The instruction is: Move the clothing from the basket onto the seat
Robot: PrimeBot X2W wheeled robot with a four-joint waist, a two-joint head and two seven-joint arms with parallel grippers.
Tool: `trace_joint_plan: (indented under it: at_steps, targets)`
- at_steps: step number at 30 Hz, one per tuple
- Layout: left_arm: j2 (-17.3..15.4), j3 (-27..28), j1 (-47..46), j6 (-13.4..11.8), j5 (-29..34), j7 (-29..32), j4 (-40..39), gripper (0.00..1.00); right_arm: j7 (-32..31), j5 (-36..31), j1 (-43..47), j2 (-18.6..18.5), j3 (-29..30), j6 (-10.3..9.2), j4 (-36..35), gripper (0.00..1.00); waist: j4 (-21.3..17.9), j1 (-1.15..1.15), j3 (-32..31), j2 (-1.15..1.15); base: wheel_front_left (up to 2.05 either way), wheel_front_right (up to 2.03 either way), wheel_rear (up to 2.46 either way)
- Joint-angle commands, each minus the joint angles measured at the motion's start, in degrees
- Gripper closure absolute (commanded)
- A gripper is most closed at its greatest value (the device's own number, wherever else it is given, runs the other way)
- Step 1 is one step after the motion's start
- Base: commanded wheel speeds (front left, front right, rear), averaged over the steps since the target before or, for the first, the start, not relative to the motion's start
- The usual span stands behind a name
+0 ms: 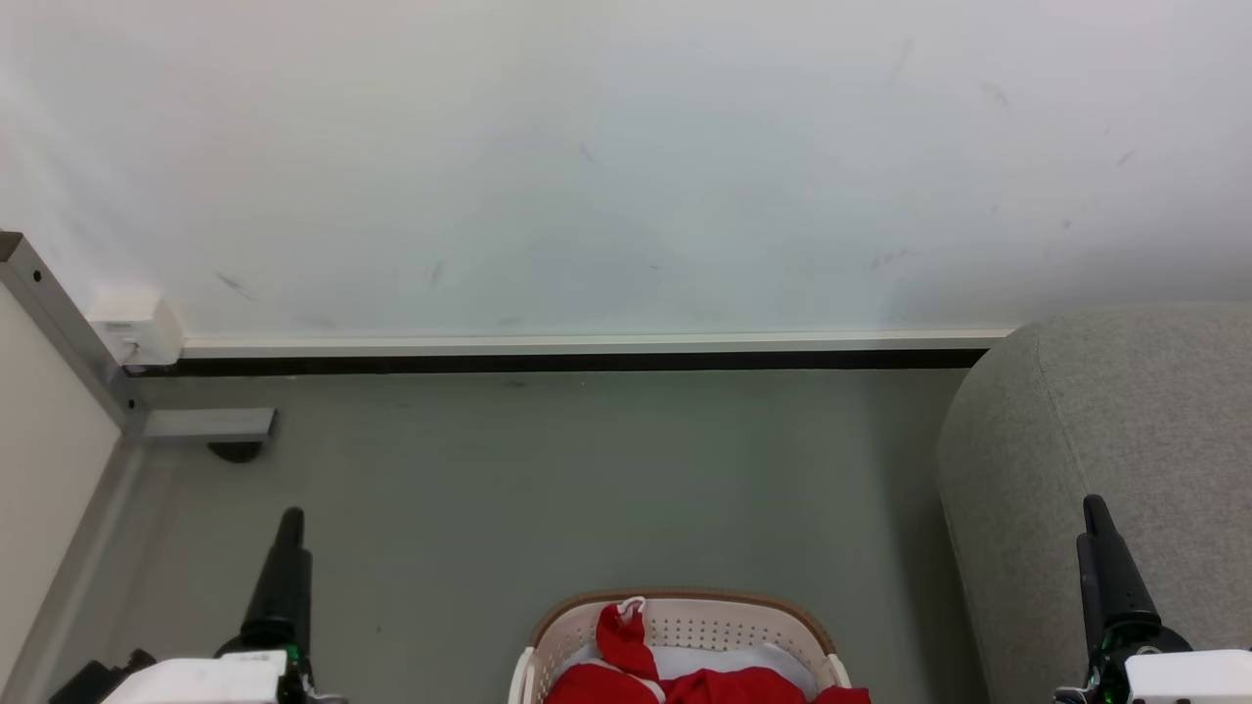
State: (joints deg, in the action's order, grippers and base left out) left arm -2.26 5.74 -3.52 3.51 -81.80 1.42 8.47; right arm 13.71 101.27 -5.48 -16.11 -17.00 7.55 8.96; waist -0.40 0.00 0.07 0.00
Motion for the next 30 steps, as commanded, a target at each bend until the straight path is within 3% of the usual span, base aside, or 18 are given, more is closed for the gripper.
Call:
trace_joint_plan:
  at_steps: [1, 23, 30]
  targets:
    - [-0.35, 0.26, -1.27, 0.31, 3.04, -0.75, -1.61, 0.0, 0.34, -3.38, -1.08, -0.13, 0.8, -0.02, -1.23, 0.0, -0.07, 0.0, 0.02, 0.0, 0.0, 0.0, 0.0]
    - [-0.51, -1.21, -1.12, 1.47, 31.36, -5.49, -3.08, 0.0, 0.64, -37.94, -0.88, 3.89, 5.19, -0.04, 0.79, 0.0, -0.38, 0.0, 0.22, 0.0, 0.0, 0.0, 0.0]
    - [-0.54, -1.39, -1.21, 1.72, 36.22, -6.64, -3.16, 0.0, 0.73, -45.46, -1.26, 4.82, 6.43, -0.05, 2.1, 0.0, -0.55, 0.0, 0.26, 0.0, 0.0, 0.0, 0.0]
